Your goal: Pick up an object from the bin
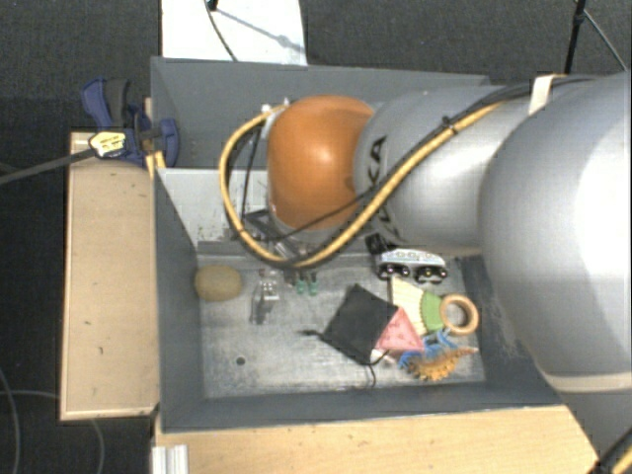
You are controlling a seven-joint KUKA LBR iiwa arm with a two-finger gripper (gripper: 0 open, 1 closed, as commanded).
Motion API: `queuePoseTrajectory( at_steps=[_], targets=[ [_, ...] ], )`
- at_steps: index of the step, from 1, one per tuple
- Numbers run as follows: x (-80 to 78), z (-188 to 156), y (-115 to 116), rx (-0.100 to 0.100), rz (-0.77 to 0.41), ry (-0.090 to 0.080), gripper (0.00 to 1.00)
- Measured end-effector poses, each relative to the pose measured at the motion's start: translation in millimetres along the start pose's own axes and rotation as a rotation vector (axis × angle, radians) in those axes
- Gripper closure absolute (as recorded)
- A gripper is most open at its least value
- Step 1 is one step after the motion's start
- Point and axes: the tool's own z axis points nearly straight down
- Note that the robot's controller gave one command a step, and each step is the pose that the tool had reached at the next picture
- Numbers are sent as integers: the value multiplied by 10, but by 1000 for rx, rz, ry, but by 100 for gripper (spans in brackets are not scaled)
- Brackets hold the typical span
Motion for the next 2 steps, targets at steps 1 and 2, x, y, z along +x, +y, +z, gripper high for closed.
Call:
queuePoseTrajectory(
  at_steps=[1, 2],
  targets=[
    [0, 0, 0, 0, 1, 0, 0],
    [-185, 703, 315, -3, 72, -17, 100]
  ],
)
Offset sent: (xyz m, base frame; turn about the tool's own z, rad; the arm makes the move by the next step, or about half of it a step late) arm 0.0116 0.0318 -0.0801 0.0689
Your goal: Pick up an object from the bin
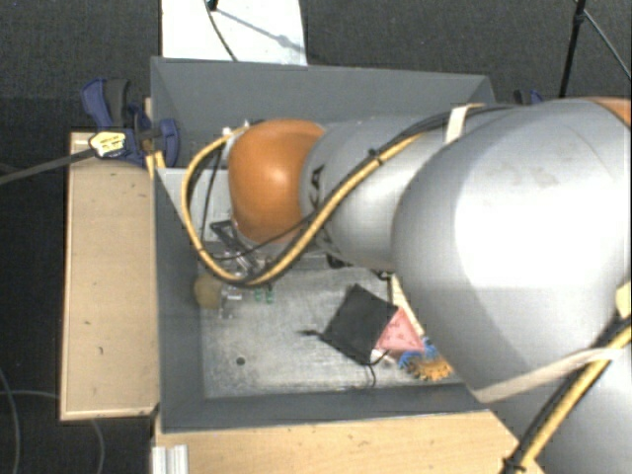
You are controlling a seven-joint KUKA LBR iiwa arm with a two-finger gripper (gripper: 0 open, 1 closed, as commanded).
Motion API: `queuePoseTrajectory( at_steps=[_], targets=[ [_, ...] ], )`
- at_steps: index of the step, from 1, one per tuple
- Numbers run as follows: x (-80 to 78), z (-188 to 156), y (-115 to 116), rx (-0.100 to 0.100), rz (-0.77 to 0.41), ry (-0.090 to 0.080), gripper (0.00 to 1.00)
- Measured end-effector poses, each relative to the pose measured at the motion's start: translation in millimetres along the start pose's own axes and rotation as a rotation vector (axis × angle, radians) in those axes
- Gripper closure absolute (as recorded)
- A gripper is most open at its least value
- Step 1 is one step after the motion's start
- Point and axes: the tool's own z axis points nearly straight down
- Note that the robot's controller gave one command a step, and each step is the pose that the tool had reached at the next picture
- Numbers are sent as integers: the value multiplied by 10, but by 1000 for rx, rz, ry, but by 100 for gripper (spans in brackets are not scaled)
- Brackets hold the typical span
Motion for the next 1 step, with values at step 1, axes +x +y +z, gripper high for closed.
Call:
queuePoseTrajectory(
  at_steps=[1],
  targets=[
    [0, 0, 0, 0, 1, 0, 100]
  ],
)
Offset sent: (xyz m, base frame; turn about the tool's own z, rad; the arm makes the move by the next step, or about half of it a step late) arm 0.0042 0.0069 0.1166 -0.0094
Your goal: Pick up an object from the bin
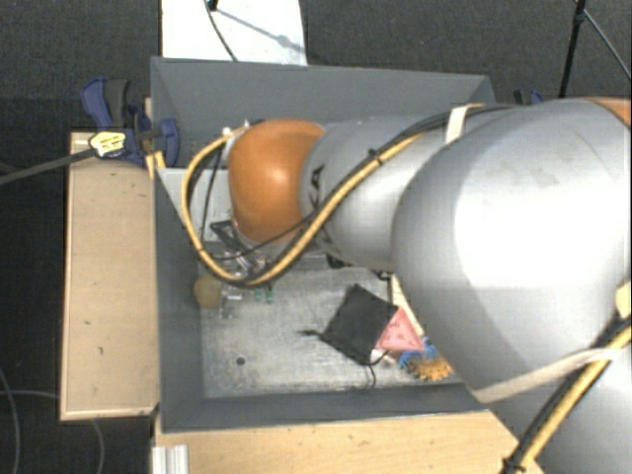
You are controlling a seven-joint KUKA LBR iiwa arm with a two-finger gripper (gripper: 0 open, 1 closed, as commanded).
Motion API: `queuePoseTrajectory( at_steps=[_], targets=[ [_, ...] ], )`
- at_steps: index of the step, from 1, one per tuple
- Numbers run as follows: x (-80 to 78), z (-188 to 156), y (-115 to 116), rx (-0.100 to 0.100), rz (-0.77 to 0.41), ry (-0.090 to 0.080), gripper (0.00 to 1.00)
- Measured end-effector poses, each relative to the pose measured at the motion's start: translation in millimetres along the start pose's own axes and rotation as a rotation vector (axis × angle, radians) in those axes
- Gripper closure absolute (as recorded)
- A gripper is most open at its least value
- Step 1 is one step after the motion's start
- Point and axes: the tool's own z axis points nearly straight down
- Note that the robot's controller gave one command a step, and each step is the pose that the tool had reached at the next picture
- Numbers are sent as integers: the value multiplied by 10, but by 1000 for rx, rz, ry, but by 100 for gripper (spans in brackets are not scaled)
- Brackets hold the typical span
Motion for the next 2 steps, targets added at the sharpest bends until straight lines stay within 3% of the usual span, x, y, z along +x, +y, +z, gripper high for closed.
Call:
queuePoseTrajectory(
  at_steps=[1, 2],
  targets=[
    [-68, -1175, 79, 4, -7, 16, 100],
    [-67, -1173, 79, 4, -7, 17, 100]
  ],
)
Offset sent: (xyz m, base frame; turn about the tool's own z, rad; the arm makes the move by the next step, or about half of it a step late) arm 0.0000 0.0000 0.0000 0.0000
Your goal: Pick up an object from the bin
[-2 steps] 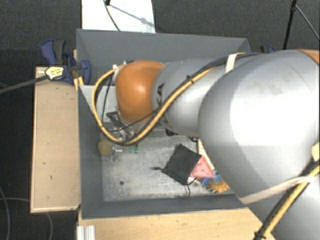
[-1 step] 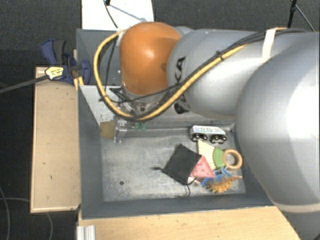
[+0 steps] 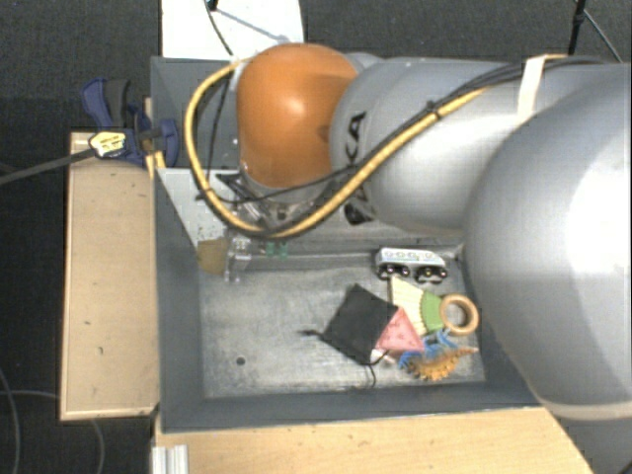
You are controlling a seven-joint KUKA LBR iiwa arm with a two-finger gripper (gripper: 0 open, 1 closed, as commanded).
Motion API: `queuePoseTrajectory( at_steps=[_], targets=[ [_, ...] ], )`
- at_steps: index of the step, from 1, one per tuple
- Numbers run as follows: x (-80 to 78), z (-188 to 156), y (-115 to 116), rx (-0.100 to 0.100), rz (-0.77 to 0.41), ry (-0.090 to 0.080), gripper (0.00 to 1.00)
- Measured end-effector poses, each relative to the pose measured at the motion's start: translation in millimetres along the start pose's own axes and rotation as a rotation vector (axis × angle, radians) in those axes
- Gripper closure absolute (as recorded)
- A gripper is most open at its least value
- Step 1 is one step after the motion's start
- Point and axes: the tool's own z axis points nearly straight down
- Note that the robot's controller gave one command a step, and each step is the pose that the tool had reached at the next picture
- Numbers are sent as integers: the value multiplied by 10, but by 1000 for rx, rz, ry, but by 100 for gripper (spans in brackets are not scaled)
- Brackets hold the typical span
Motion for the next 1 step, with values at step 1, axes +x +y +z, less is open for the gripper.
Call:
queuePoseTrajectory(
  at_steps=[1],
  targets=[
    [-29, -48, -16, -1, 5, -2, 100]
  ],
)
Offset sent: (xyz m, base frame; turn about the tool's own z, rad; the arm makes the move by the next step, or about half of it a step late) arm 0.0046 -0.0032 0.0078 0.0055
